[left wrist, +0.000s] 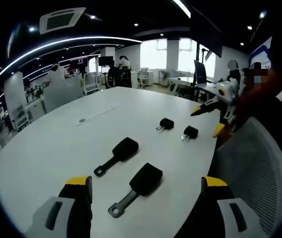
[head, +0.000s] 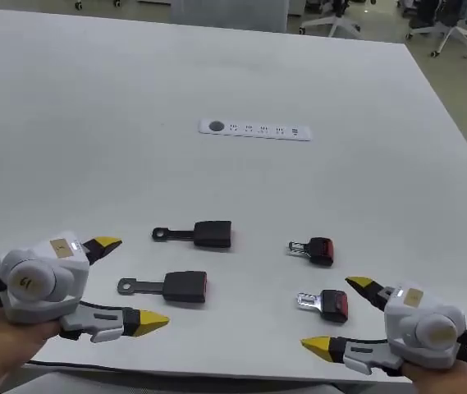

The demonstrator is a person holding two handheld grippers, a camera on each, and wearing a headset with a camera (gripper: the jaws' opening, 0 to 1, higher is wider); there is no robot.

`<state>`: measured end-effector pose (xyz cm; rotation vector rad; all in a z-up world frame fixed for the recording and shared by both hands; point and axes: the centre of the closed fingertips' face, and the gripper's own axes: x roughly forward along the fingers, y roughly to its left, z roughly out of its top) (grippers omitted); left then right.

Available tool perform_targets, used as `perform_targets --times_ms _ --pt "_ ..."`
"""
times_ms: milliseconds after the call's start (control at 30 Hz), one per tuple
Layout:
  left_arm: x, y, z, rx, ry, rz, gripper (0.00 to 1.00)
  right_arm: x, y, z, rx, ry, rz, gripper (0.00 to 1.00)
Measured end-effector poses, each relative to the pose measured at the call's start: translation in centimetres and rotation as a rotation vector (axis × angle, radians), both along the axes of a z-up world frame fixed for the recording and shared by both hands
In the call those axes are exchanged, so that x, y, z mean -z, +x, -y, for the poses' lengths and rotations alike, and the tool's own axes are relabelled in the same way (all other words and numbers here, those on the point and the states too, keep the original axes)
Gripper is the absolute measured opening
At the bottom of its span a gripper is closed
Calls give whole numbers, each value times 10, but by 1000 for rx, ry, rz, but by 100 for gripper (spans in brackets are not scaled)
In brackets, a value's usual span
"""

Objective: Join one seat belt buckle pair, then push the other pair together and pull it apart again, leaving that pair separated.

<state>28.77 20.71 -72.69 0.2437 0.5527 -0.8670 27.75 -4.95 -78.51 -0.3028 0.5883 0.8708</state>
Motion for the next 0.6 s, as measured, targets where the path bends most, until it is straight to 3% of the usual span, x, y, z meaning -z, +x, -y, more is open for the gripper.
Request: perform_targets --times_ms 600 --pt "3 1 2 7 2 -12 90 4 2 6 0 -10 -14 82"
